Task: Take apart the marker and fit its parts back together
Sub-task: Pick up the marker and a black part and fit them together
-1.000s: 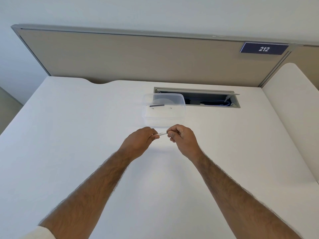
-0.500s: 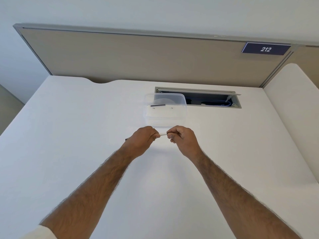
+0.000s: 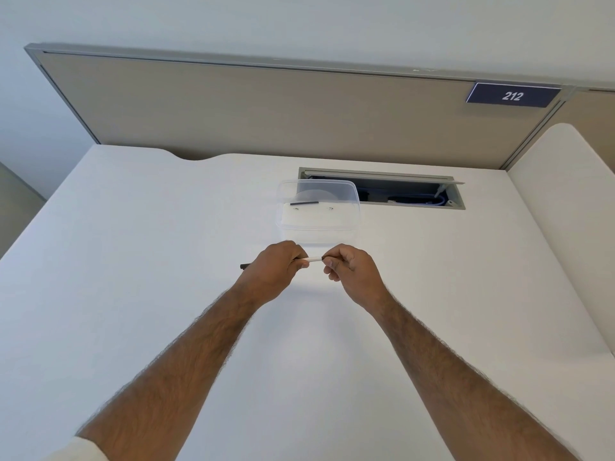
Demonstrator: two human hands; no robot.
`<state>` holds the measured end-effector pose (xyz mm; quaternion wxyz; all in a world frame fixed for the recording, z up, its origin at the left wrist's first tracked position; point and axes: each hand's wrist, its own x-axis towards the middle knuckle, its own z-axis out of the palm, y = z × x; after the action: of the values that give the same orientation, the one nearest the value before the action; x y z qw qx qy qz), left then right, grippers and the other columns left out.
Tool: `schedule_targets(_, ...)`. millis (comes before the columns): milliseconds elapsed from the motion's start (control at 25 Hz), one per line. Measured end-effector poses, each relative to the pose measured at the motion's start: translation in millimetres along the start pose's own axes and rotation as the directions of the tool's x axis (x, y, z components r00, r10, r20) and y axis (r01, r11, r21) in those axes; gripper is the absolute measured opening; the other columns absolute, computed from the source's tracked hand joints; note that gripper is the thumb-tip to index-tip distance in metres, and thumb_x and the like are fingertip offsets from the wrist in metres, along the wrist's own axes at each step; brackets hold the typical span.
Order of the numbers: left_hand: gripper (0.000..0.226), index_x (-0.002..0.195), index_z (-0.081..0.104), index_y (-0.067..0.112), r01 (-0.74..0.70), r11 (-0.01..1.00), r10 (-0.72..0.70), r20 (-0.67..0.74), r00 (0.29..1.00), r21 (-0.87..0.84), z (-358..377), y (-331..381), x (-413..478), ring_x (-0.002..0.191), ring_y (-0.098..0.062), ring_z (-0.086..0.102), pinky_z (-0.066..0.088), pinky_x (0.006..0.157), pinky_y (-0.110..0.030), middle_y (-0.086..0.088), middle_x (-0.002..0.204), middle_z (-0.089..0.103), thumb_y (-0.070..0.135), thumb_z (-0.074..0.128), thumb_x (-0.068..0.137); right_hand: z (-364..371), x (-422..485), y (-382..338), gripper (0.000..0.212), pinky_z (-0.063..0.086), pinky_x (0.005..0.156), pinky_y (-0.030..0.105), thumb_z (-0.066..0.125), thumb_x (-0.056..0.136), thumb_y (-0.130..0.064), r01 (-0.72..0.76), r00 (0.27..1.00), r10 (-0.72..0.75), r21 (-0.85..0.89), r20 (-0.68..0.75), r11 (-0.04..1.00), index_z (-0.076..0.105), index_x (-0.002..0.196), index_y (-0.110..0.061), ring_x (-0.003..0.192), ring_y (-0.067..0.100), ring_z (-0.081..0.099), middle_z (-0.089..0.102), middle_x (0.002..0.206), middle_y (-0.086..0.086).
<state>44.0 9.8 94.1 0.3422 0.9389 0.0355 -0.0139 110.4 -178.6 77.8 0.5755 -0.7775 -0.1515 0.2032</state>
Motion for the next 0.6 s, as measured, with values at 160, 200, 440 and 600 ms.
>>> schedule_targets(160, 0.011, 0.091, 0.065, 0.017, 0.002, 1.0, -0.001, -0.025, 1.0, 0.018, -3.2, 0.0, 0.6, 0.078, -0.015, 0.055, 0.044, 0.067, -0.03, 0.006, 0.084, 0.06, 0.023, 0.06, 0.099, 3.1, 1.1, 0.2, 0.014, 0.048, 0.061, 0.023, 0.055, 0.098, -0.009, 0.012, 1.0, -0.012, -0.001, 0.025, 1.0, 0.064, 0.087, -0.005, 0.06, 0.014, 0.056, 0.067, 0.071, 0.007)
schedule_targets(200, 0.011, 0.092, 0.066, 0.017, 0.007, 1.0, -0.007, -0.021, 1.0, 0.013, -3.8, 0.1, 0.6, 0.078, -0.014, 0.055, 0.043, 0.067, -0.028, 0.006, 0.084, 0.06, 0.023, 0.059, 0.099, 3.3, 1.6, 0.9, 0.014, 0.048, 0.061, 0.024, 0.056, 0.098, -0.008, 0.014, 1.0, -0.014, 0.011, 0.02, 1.0, 0.065, 0.088, -0.006, 0.06, 0.014, 0.057, 0.067, 0.072, 0.007)
schedule_targets(440, 0.017, 0.092, 0.068, 0.015, -0.031, 0.999, 0.031, -0.001, 1.0, -0.023, -2.7, -1.8, -0.1, 0.075, -0.017, 0.055, 0.046, 0.069, -0.034, 0.002, 0.08, 0.059, 0.021, 0.055, 0.101, 5.4, 3.4, -0.8, 0.017, 0.049, 0.061, 0.024, 0.055, 0.099, -0.008, 0.038, 0.999, -0.038, -0.015, 0.0, 0.999, 0.065, 0.086, -0.007, 0.06, 0.013, 0.058, 0.067, 0.07, 0.005)
schedule_targets(600, 0.016, 0.089, 0.068, 0.016, -0.039, 0.999, 0.039, -0.023, 0.999, -0.005, -4.8, -0.7, 0.9, 0.07, -0.009, 0.051, 0.039, 0.063, -0.027, 0.01, 0.074, 0.054, 0.022, 0.058, 0.1, 5.6, 3.0, -0.1, 0.021, 0.049, 0.061, 0.027, 0.053, 0.1, -0.012, 0.041, 0.999, -0.041, -0.006, 0.001, 0.999, 0.065, 0.084, -0.007, 0.059, 0.014, 0.057, 0.067, 0.068, 0.004)
